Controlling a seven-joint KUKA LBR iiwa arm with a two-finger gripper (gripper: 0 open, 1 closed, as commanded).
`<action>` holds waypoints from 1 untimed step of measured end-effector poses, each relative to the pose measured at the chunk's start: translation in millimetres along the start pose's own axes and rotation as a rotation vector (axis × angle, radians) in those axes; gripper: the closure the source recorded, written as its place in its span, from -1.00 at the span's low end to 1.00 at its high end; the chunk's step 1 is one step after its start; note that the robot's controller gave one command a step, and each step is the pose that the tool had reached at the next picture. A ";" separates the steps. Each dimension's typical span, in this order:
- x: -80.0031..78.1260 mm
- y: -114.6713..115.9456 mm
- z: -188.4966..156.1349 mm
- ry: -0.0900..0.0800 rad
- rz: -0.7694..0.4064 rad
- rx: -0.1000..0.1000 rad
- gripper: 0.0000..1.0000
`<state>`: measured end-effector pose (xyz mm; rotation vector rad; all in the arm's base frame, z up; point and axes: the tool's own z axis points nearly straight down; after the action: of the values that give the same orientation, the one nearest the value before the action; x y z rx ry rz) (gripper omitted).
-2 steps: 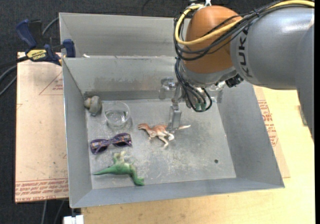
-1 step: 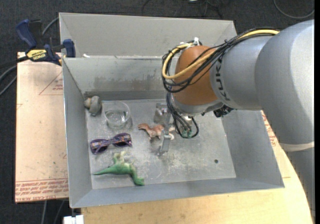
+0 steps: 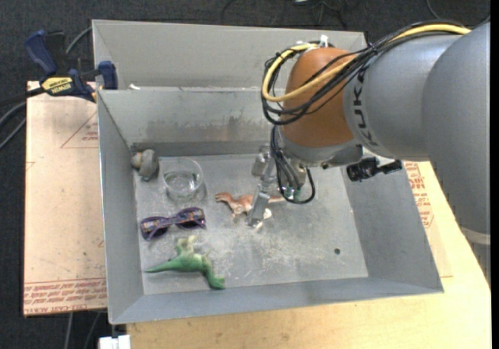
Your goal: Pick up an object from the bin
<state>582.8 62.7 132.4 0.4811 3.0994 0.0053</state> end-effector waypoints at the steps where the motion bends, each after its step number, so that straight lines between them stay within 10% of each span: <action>1: -7.4 -0.5 65.9 0.014 -0.218 0.003 -1.00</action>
Offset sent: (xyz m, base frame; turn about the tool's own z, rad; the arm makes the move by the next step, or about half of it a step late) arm -0.0130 0.0077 -0.0624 0.1764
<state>590.0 60.1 66.5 0.1420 3.1470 0.0038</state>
